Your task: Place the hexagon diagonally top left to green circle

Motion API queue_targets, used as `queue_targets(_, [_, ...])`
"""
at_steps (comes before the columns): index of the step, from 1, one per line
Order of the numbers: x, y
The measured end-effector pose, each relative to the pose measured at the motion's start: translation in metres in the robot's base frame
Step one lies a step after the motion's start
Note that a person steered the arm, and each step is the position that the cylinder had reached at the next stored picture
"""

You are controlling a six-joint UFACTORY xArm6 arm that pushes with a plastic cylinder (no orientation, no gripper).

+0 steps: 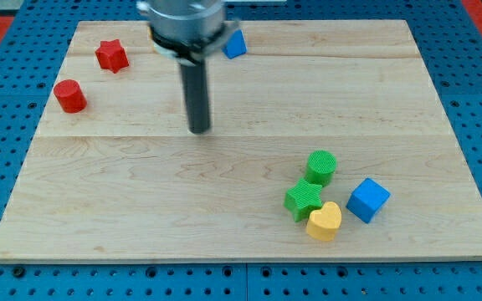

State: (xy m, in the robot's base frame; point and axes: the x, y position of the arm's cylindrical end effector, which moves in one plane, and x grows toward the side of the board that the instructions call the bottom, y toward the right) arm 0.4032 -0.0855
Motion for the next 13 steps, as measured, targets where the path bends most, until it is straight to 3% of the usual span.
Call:
queue_targets(3, [-0.195,-0.009])
queue_targets(4, [-0.21,-0.02])
queue_targets(5, [-0.207,-0.075])
queue_targets(8, [-0.159,-0.022])
queue_targets(9, [-0.102,-0.003])
queue_targets(11, [-0.005,0.118])
queue_targets(12, [0.043,0.136])
queue_targets(13, [0.063,0.172])
